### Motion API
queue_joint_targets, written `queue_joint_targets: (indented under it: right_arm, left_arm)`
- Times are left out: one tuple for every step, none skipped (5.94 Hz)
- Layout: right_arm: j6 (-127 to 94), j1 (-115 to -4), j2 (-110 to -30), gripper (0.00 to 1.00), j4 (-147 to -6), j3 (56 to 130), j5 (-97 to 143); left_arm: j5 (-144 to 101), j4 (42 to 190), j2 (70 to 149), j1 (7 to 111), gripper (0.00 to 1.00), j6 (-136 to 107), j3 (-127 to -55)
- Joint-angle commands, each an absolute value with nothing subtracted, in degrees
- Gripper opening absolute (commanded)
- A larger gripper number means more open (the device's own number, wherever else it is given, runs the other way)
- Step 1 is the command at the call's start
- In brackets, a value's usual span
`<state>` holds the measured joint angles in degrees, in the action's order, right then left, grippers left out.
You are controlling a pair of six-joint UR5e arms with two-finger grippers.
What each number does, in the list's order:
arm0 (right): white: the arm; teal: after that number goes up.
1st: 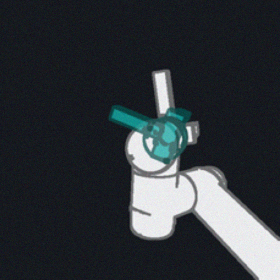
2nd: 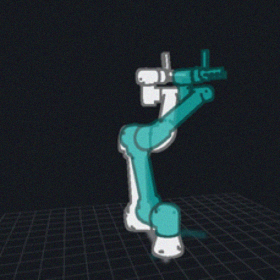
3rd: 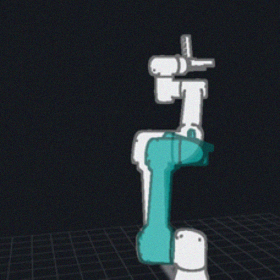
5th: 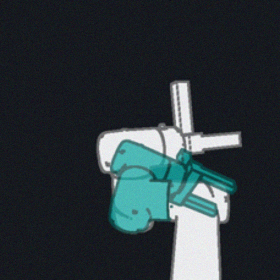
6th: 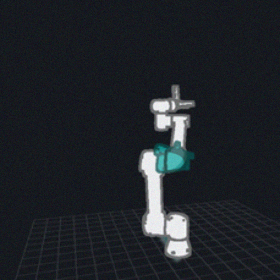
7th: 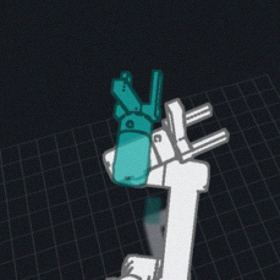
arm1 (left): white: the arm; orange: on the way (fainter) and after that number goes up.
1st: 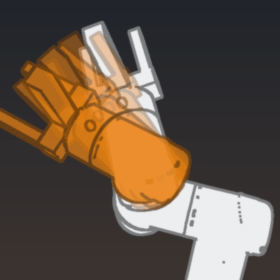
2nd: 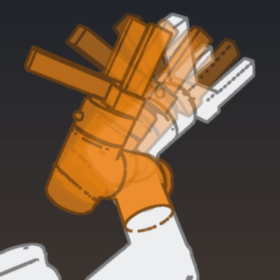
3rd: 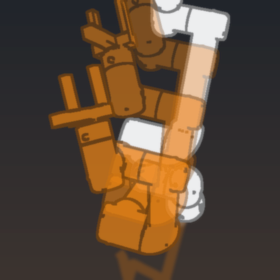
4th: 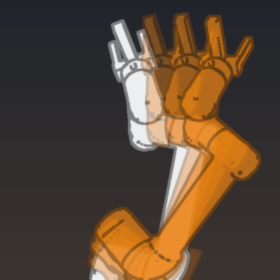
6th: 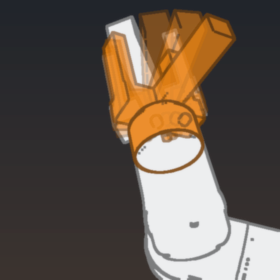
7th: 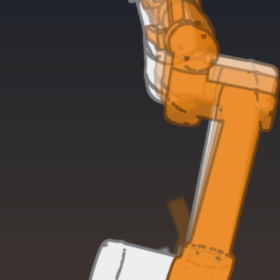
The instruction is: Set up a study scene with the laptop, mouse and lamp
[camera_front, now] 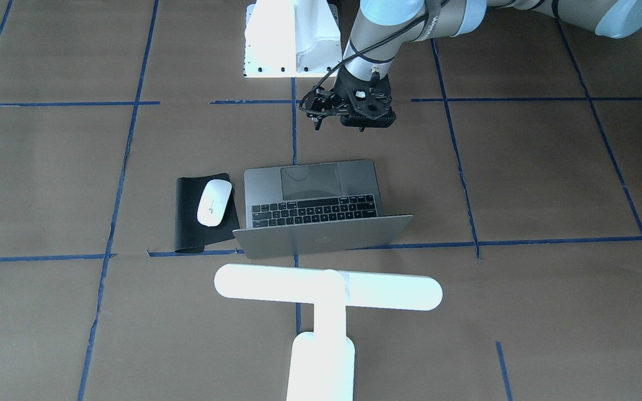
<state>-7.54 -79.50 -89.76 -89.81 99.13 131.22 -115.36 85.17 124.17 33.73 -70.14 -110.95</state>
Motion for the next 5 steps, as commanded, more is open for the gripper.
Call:
queue_joint_targets:
  right_arm:
    - [-0.51,-84.51,-92.63,1.0,-89.82,97.22,131.57]
    - [2.61,-88.12,-93.42,1.0,-89.91,95.55,133.05]
    - [2.64,-90.5,-94.91,1.0,-89.83,95.71,135.33]
    - [2.64,-91.57,-95.53,1.0,-89.82,95.8,135.61]
    - [2.11,-91.58,-95.54,1.0,-89.82,95.71,135.53]
  left_arm:
    - [-115.57,80.51,117.2,36.98,1.0,-61.21,-118.8]
    - [-118.97,80.51,113.94,40.4,1.0,-56.3,-119.35]
    - [-122.05,80.51,111.38,43.65,1.0,-51.9,-119.36]
    - [-124.34,80.51,108.31,47.34,1.0,-46.64,-119.36]
    - [-126.89,80.51,104.63,51.98,1.0,-39.1,-119.36]
